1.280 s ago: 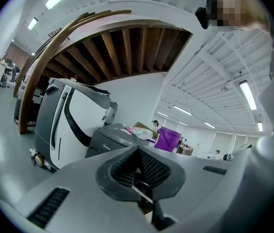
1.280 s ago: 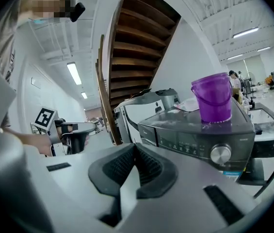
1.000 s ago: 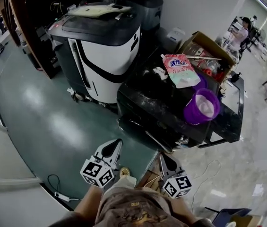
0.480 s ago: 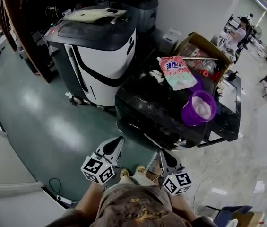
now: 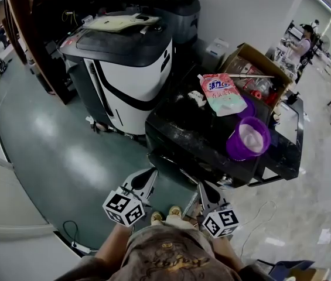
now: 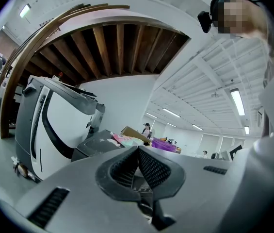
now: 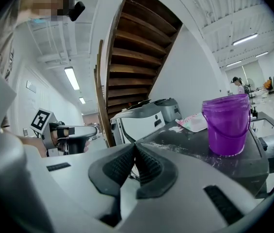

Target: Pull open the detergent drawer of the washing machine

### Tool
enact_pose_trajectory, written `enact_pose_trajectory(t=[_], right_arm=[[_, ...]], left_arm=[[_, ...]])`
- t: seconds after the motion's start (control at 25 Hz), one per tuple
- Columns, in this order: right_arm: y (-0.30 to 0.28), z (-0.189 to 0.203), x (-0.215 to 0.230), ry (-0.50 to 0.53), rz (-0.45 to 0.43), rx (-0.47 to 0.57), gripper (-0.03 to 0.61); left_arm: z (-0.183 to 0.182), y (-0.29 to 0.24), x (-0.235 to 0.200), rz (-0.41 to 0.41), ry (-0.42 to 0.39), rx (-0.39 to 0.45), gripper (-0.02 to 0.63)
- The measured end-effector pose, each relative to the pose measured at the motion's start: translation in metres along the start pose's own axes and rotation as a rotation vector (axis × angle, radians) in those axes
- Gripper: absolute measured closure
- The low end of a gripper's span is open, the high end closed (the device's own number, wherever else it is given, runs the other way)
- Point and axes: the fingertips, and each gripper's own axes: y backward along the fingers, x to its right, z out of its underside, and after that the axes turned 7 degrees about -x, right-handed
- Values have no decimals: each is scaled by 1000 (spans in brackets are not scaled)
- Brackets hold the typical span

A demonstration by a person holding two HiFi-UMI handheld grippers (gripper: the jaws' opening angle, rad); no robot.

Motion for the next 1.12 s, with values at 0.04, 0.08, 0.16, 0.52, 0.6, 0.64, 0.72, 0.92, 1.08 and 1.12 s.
enact_pose_trajectory(t=[0.04,0.08,0.16,0.52,0.6,0.64,0.72,0.92,1.08,1.12], right_arm=[[-1,-1,1,2,-4,1,577],[-2,-3,1,4,-8,3,577],[-4,-5,3,8,-18,5,577],[-12,-12,14,16,-49,6,577],[-14,-12,17,16,-55,2,577],[-15,-12,18,15,-58,0,577],[-18,-12,19,14,-65,-3,577],[-25,-12,21,15,-82,-16,577],[-28,-8,26,14,-89,-31,577],[-29,-7,27,12,-90,-35,577]], left_arm=[[-1,-1,1,-1,3,4,591],[-2,-2,1,-1,7,9,591],[-2,-5,2,-3,11,15,591],[-2,-17,-1,11,72,24,545],[-1,-19,-2,17,89,27,520],[-1,-20,-3,20,99,29,507],[-1,-23,-4,38,132,33,470],[1,-29,-12,98,247,55,355],[8,-39,-23,134,345,46,270],[12,-43,-27,150,373,44,261]])
